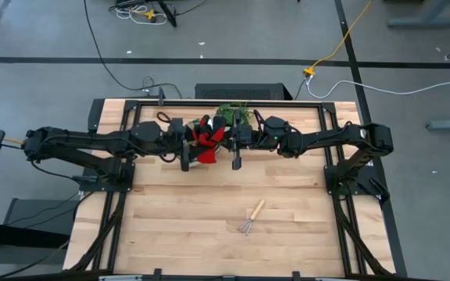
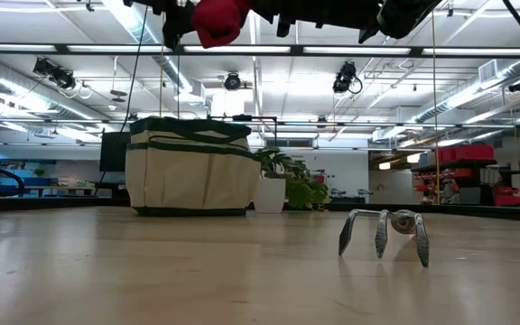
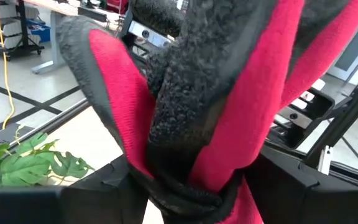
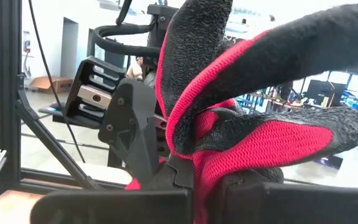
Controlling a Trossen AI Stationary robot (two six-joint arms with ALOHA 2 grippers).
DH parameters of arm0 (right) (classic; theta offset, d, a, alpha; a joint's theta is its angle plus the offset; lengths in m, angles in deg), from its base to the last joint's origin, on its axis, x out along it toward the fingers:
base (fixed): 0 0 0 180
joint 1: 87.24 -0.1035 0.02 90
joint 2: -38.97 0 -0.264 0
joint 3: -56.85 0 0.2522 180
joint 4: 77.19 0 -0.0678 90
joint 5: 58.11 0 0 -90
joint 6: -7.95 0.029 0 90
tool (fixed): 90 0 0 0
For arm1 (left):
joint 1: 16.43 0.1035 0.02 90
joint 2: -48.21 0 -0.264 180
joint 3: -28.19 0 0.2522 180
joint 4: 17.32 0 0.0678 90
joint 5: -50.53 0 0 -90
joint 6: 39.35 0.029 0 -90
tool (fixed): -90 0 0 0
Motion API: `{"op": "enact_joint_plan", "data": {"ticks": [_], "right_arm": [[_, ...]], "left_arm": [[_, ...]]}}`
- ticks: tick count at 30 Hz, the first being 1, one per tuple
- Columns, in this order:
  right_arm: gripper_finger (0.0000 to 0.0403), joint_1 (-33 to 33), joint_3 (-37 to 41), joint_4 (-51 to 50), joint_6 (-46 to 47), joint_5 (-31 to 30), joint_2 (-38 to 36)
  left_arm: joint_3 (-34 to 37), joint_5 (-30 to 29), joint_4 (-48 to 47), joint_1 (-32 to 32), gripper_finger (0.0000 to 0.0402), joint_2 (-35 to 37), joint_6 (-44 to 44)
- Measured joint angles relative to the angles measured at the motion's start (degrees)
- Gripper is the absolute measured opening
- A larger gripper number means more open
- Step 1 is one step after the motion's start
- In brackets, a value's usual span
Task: Pick & Place Garden tools in Gardening bag
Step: Put the red gloves into the gardening bag
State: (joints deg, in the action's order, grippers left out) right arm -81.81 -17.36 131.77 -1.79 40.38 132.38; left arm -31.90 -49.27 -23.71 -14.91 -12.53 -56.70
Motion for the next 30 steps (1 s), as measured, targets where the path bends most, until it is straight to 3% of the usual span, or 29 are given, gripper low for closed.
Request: {"op": "enact_joint_plan", "data": {"ticks": [6, 16, 21, 30], "right_arm": [[0.0009, 0.0, 0.0, 0.0, -0.37, -0.01, 0.0], [0.0009, 0.0, 0.0, -0.31, -0.31, -0.13, -0.02], [0.0011, 0.0, 0.0, -0.35, -0.26, -0.27, -0.04], [0.0053, -0.04, 0.0, -0.9, 0.26, -2.11, -0.04]], "left_arm": [[0.0, 0.02, 0.16, 0.02, 0.0187, 0.07, 0.21], [0.0, 0.01, -0.01, 0.02, 0.003, 0.07, 4.49], [0.0, -0.27, -0.01, 0.02, 0.0026, 0.08, 5.09], [0.0, -0.98, -0.54, 0.02, 0.0026, 0.07, 5.19]]}}
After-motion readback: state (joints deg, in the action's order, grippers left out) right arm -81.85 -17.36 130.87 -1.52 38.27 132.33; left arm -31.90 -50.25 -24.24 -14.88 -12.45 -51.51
